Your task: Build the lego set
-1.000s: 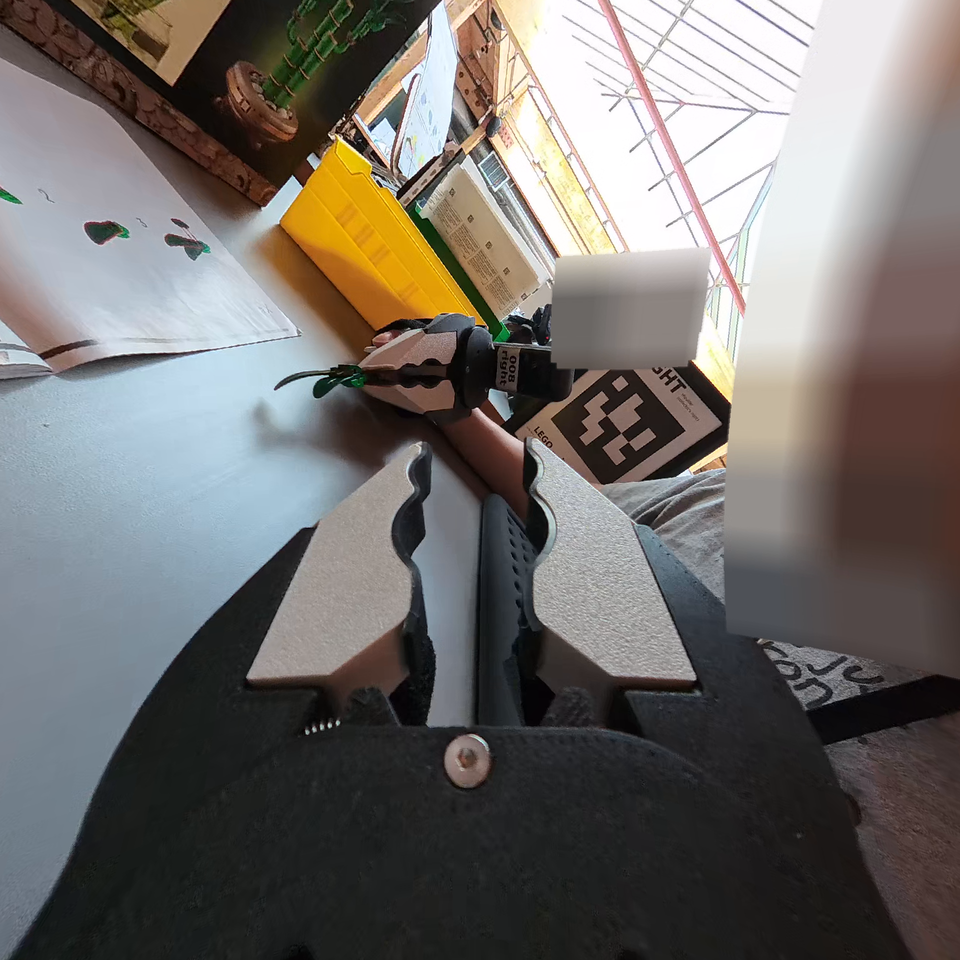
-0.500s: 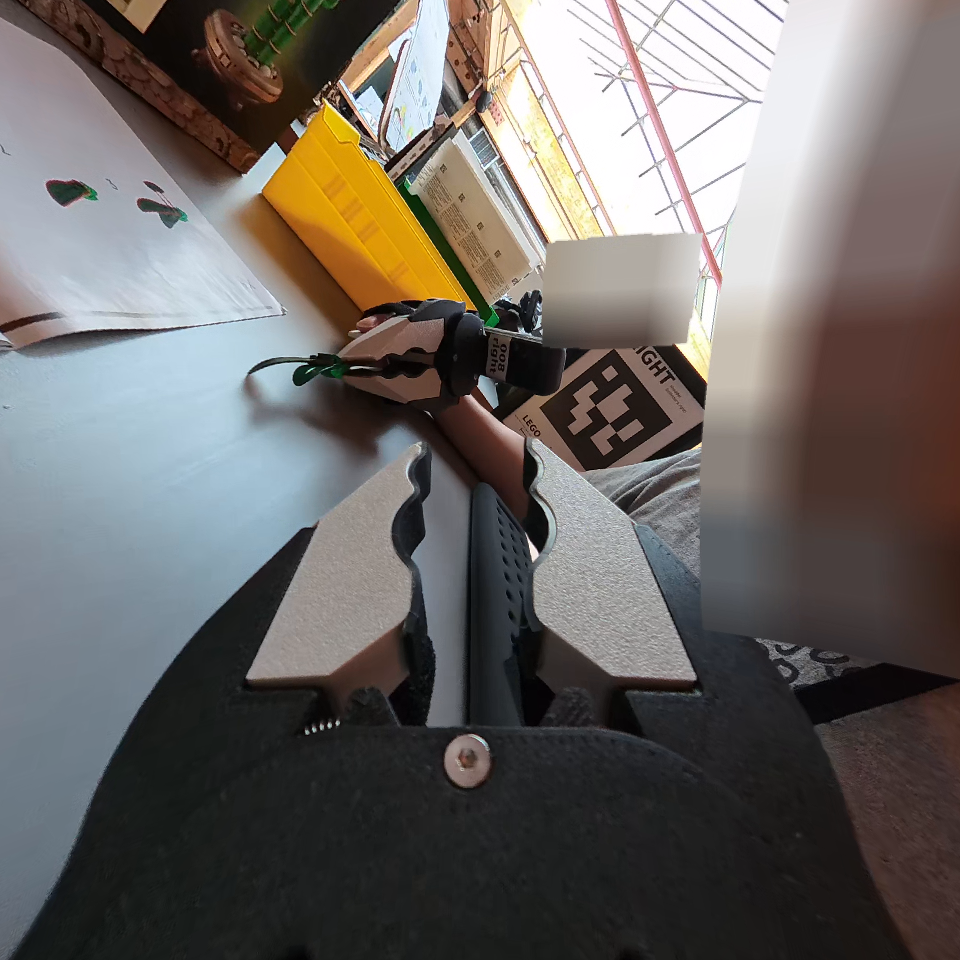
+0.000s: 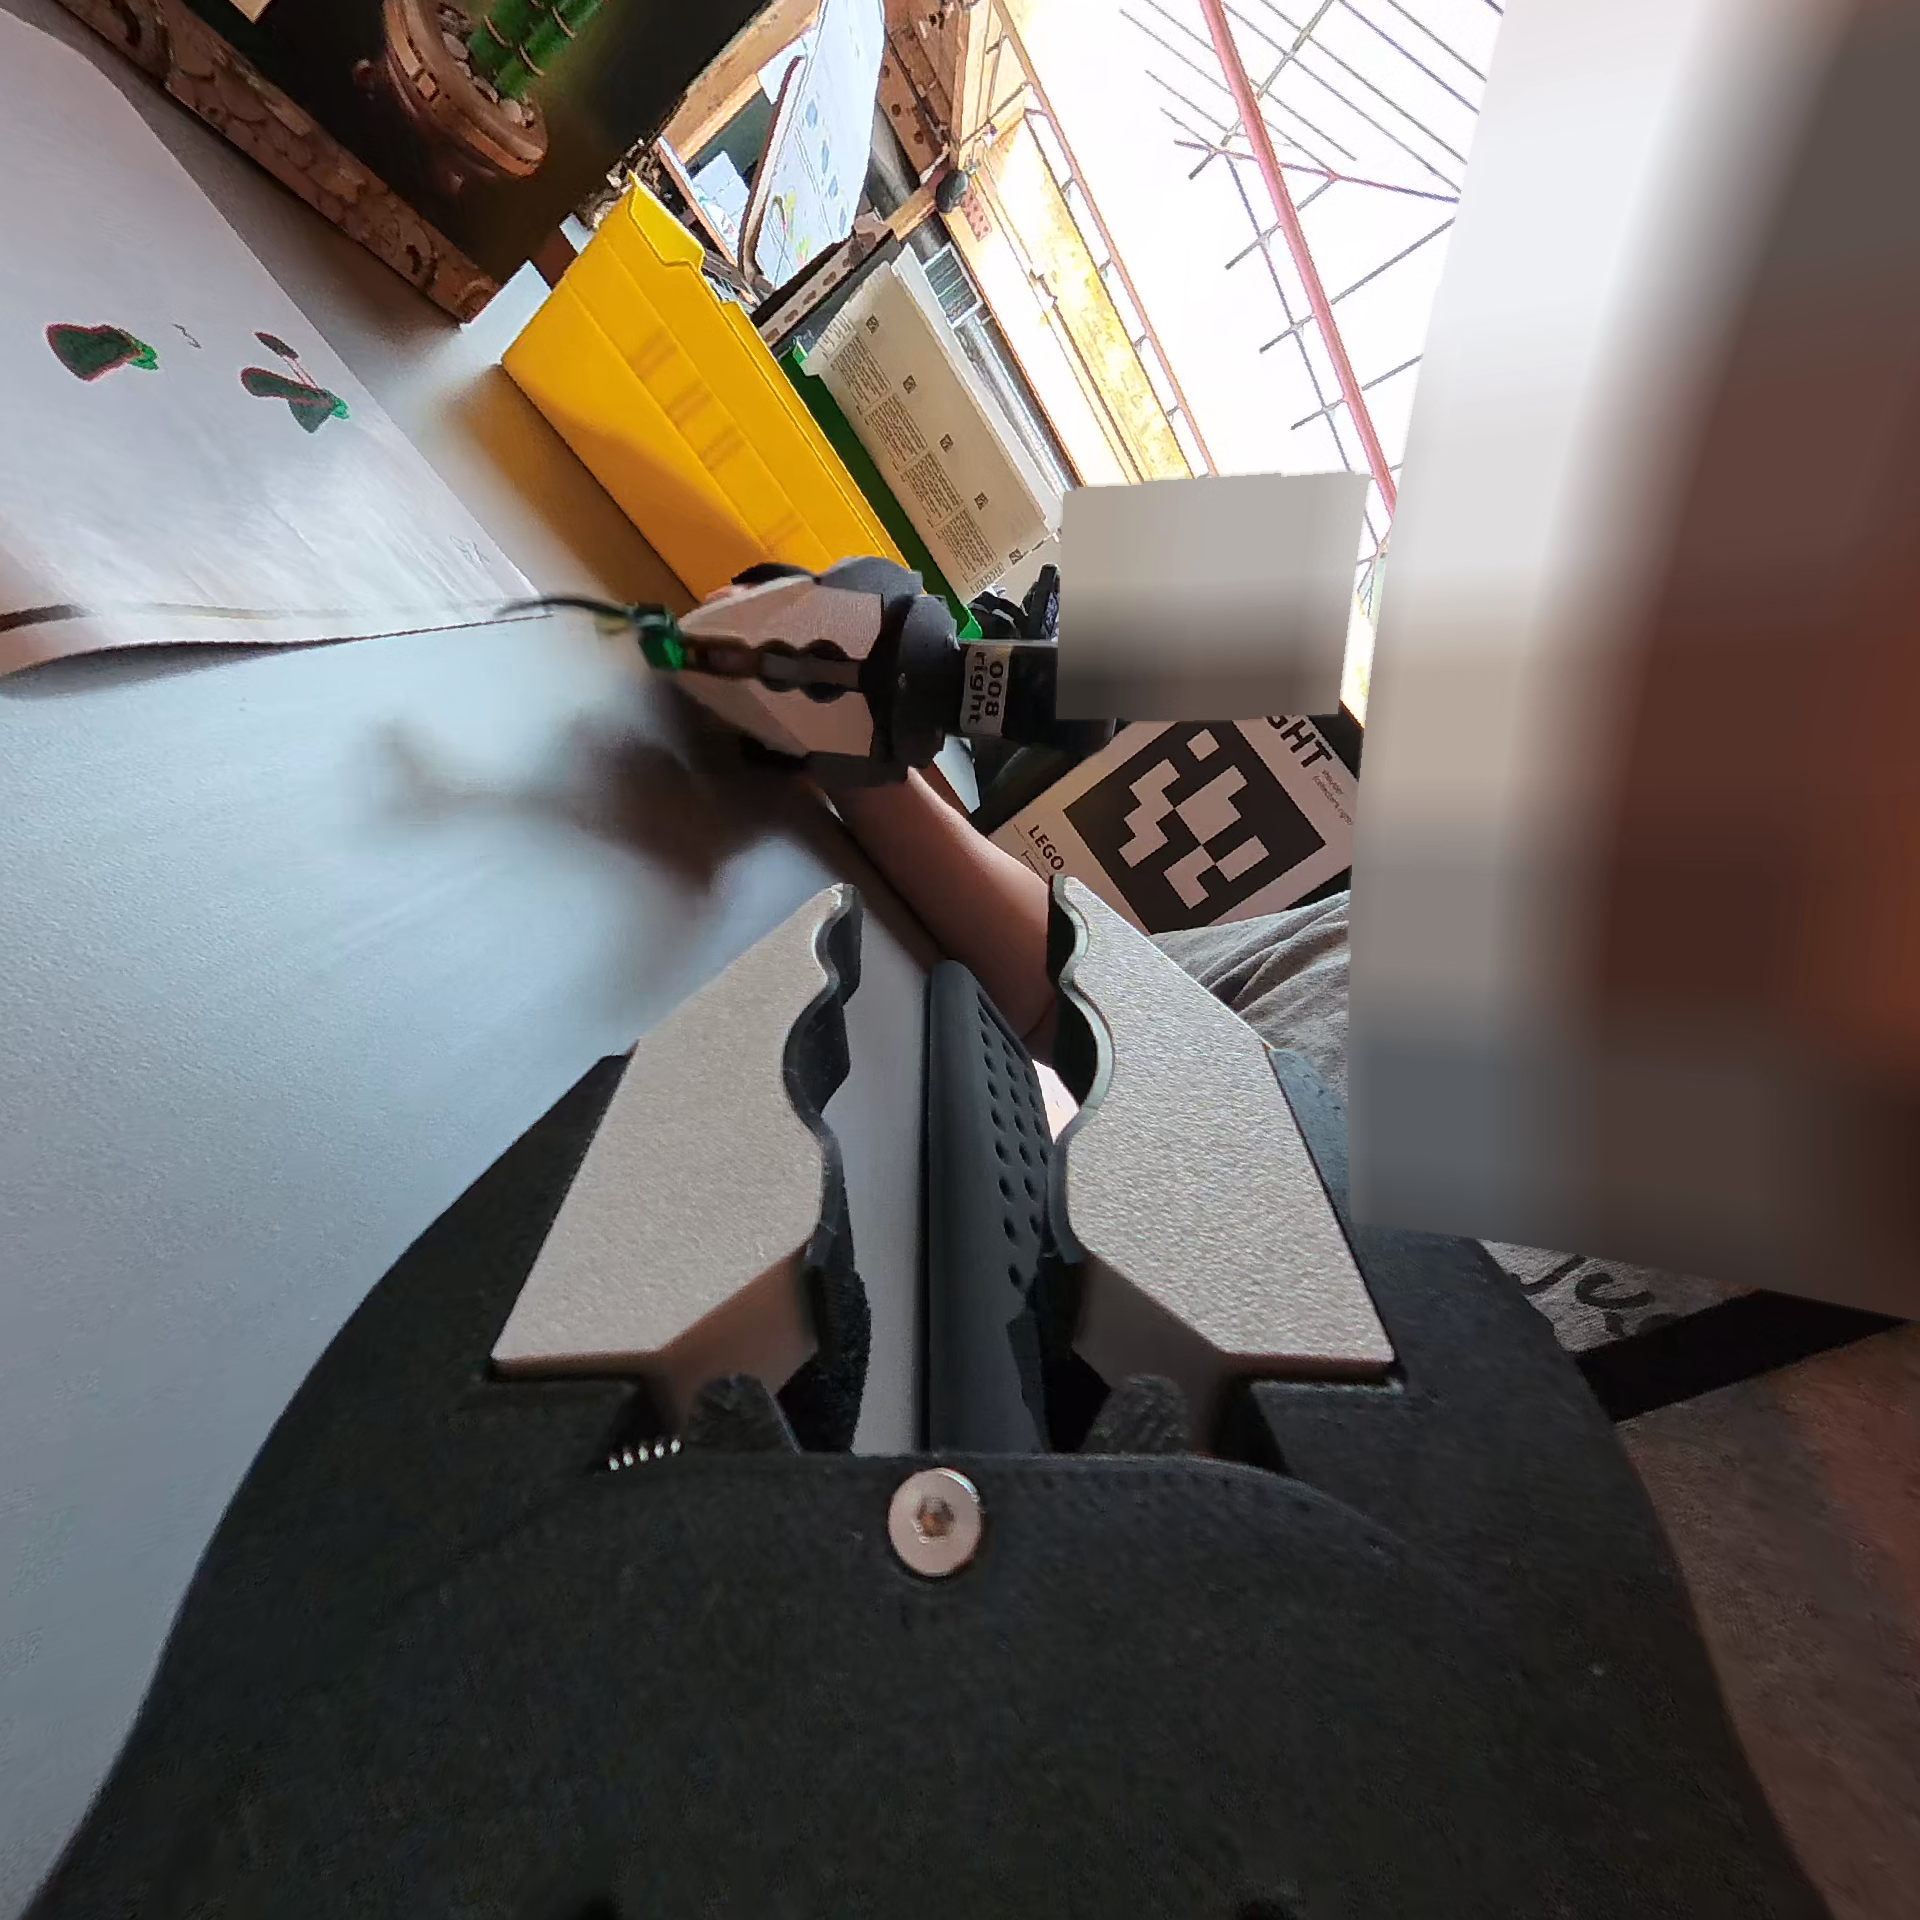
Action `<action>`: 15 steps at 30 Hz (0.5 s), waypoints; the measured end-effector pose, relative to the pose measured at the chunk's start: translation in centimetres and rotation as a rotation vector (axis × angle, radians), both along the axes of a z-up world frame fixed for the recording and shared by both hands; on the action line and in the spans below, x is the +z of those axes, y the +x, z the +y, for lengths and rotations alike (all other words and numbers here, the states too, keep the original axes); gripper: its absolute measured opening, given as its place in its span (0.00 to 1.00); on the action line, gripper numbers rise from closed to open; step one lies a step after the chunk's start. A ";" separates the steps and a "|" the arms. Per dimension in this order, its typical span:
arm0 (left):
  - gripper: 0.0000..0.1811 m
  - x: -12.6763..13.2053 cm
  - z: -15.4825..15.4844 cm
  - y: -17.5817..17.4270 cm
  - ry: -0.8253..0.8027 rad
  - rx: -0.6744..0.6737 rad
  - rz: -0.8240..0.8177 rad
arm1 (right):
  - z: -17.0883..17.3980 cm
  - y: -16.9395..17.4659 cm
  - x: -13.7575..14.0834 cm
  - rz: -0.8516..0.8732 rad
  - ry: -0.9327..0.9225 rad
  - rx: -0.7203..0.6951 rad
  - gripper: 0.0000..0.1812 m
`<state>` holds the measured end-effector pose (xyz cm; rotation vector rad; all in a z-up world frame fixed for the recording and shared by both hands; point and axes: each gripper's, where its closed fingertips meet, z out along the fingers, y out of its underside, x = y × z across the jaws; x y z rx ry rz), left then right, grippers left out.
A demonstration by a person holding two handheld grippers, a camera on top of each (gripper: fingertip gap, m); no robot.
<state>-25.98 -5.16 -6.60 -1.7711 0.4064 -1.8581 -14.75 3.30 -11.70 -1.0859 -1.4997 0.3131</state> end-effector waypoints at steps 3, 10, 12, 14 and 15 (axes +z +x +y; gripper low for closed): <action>0.19 0.0 0.0 0.0 -0.005 -0.002 -0.005 | 0.5 0.6 1.5 0.111 -0.081 -0.007 0.01; 0.19 0.0 0.0 0.0 -0.008 -0.005 -0.006 | 0.7 1.2 3.0 0.225 -0.155 0.012 0.01; 0.19 0.0 0.0 0.1 -0.009 -0.006 -0.007 | 0.7 1.2 3.1 0.230 -0.159 0.014 0.01; 0.19 -0.1 0.0 0.1 -0.010 -0.008 -0.005 | 0.7 1.3 3.2 0.236 -0.165 0.014 0.01; 0.19 -0.1 -0.1 0.1 -0.010 -0.009 -0.003 | 0.8 1.3 3.2 0.240 -0.169 0.014 0.01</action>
